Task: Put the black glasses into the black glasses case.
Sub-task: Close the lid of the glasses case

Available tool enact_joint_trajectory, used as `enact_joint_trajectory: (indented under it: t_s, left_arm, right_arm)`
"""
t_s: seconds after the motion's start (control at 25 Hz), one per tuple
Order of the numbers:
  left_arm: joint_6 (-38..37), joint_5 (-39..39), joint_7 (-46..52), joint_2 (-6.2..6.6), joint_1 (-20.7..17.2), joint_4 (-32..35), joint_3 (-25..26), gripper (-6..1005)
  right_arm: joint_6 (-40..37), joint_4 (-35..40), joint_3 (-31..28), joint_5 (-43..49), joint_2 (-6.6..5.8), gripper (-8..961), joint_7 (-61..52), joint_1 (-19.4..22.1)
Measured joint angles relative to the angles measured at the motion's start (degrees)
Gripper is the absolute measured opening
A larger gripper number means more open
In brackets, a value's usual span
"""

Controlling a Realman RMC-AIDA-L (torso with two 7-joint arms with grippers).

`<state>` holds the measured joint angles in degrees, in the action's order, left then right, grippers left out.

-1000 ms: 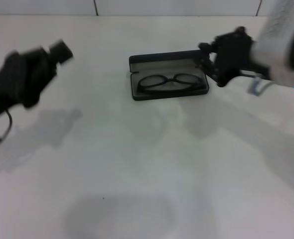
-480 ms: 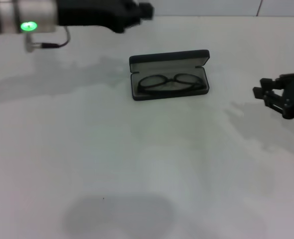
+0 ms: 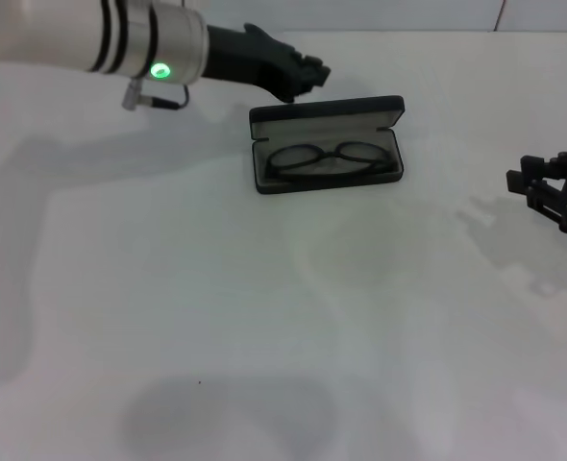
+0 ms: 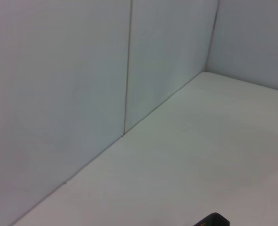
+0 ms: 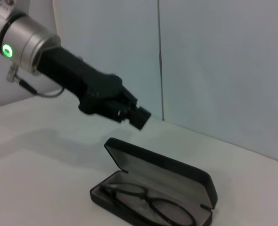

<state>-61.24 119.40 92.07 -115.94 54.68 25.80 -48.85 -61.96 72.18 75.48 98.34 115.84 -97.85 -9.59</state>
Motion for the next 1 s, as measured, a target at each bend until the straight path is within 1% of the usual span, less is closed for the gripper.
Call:
enact_joint_trajectory:
  t_s: [0.08,0.12,0.16,0.2,0.32,0.56,0.8,1.0]
  left_arm:
    - [0.84,-0.05,-0.07,-0.78,-0.01,-0.24,0.16,120]
    - [1.76,-0.11,-0.28,-1.38,0.00,-0.25,0.27,121]
    - [3.52,-0.21,-0.47,-2.33,-0.01,-0.25,0.34,122]
    - [3.52,-0.21,-0.47,-2.33,-0.01,-0.25,0.34,123]
    - [5.40,-1.08,-1.66,-3.41,0.00,-0.64,0.32,125]
    - [7.91,-5.18,-3.28,-3.69,0.18,-2.05,0.15,175]
    - [10.54,-6.68,-4.25,-3.75,-0.35,-3.35,0.16,234]
    - [12.13,-6.75,-5.63,-3.88,0.11,-5.69,0.10,202]
  right_arm:
    - [0.08,-1.30,-0.05,-0.72,0.00,245,1.06,-0.63]
    - [0.22,-2.02,-0.09,-0.98,0.00,247,1.44,-1.01]
    - [0.40,-2.94,-0.11,-1.07,0.00,248,1.69,-1.52]
    - [0.50,-3.51,-0.13,-1.08,-0.01,249,1.76,-1.87]
    - [0.56,-4.99,-0.15,-1.14,0.00,254,2.21,-2.66]
    - [0.60,-6.72,-0.12,-1.67,0.08,263,3.48,-2.98]
    - [1.55,-7.80,0.08,-1.99,0.17,271,4.20,-3.13]
    - [1.79,-8.94,0.31,-3.49,0.18,279,5.62,-3.64]
